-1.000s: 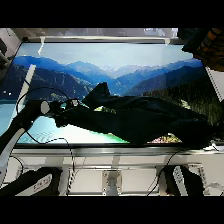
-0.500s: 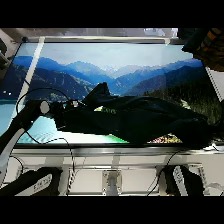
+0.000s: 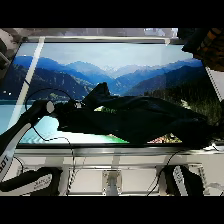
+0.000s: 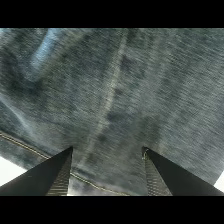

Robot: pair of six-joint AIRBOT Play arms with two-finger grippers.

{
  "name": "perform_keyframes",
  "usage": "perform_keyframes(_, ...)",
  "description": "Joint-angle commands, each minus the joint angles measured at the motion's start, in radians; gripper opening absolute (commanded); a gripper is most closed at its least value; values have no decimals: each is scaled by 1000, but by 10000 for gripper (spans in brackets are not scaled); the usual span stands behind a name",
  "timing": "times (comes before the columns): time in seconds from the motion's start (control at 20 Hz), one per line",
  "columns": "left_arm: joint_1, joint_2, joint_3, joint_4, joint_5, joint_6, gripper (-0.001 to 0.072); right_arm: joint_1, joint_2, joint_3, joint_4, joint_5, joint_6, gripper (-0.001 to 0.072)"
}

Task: Fold the clothes and pants, and hang the long-sleeved shirts on hangers.

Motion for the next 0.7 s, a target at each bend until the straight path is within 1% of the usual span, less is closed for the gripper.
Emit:
perform_keyframes(0.0,0,-12,13,-1,60,4,456,-1,1,0,1,2,1,17)
perform_keyframes(0.1,0,-13,20,0,63,5,457,-1,1,0,2,1,1,17)
perform_keyframes(0.35,0,-23,20,-24,131,5,446,-1,1,0,19,0,1,17)
perform_keyframes(0.4,-1,-31,19,-43,130,5,329,-1,1,0,23,0,1,17)
perform_keyframes(0.45,-2,-38,19,-59,127,5,166,-1,1,0,24,0,1,17)
perform_keyframes(0.5,-6,-45,19,-71,127,5,51,-1,1,0,26,1,1,17)
perform_keyframes(0.55,-13,-51,20,-72,128,5,34,-1,1,0,26,1,1,17)
perform_keyframes(0.65,-27,-52,20,-71,127,4,34,-1,1,0,26,1,1,17)
